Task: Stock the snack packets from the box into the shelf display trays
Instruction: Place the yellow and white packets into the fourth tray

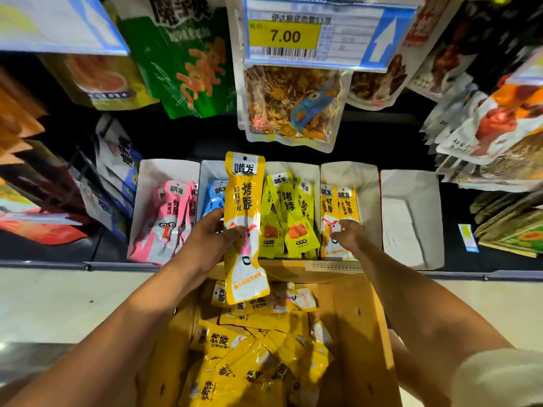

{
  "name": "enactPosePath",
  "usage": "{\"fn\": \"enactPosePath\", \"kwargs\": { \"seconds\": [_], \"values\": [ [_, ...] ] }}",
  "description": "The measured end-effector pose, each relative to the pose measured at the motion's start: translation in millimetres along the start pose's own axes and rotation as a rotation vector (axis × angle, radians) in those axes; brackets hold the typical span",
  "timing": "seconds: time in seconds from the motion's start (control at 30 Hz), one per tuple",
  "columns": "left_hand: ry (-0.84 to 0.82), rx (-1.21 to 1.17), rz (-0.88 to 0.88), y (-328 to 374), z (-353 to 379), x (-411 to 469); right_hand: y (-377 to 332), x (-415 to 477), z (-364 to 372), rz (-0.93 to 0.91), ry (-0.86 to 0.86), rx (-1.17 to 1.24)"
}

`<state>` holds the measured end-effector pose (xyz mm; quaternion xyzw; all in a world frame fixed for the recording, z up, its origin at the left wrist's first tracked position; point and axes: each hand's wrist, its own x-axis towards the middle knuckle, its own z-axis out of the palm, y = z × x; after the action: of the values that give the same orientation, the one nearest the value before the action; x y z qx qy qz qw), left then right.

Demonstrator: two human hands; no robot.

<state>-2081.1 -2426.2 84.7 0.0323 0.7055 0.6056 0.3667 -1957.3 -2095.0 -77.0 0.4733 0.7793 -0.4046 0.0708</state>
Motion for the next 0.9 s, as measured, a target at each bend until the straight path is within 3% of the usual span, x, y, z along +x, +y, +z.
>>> {"fn": "enactPosePath", "kwargs": {
  "seconds": [0.33, 0.63, 0.73, 0.9],
  "values": [
    [-0.027, -0.006, -0.037, 8, 8, -8, -39, -31, -27, -0.112, -0.033, 0.042],
    [-0.067, 0.064, -0.013, 16, 17, -20, -123, -154, -22, -0.511, -0.045, 0.142],
    [-0.069, 0.006, -0.018, 15, 21, -20, -139, -204, -14, -0.549, -0.107, -0.012],
    [-0.079, -0.031, -0.038, 9, 31, -18, -144, -230, 3, -0.527, -0.002, -0.377]
  ]
}}
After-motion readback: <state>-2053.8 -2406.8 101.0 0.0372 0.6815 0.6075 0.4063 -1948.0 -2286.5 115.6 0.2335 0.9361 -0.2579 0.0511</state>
